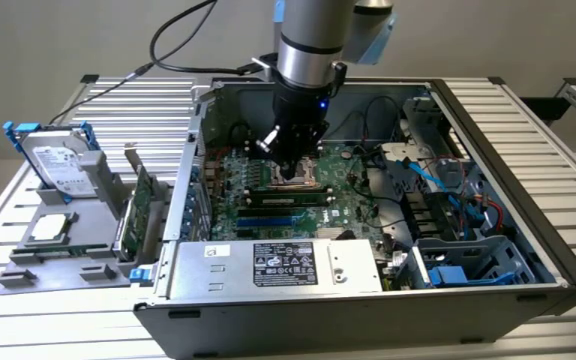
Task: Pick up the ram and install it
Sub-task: 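Press down the ram until it locks into place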
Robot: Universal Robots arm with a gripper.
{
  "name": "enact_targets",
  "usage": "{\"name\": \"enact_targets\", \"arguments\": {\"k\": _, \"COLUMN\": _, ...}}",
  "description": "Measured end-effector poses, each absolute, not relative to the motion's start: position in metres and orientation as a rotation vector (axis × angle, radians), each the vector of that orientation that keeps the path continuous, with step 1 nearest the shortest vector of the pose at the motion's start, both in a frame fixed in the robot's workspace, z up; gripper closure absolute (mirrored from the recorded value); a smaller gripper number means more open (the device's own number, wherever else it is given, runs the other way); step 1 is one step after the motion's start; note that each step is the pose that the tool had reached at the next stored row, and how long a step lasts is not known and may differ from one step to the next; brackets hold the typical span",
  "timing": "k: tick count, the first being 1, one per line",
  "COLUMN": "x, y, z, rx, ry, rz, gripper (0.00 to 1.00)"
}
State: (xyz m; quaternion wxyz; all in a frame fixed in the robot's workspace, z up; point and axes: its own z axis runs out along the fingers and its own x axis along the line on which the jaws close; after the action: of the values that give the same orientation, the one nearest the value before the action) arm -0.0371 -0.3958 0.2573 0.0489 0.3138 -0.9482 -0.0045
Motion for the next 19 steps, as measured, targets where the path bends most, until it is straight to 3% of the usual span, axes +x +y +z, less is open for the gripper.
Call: {"name": "enact_targets", "arguments": {"k": 19, "x": -0.0371, "y": -0.3958, "z": 0.2613, "rx": 0.737, "ry": -2.976, "rz": 0.041, "gripper": 0.89}}
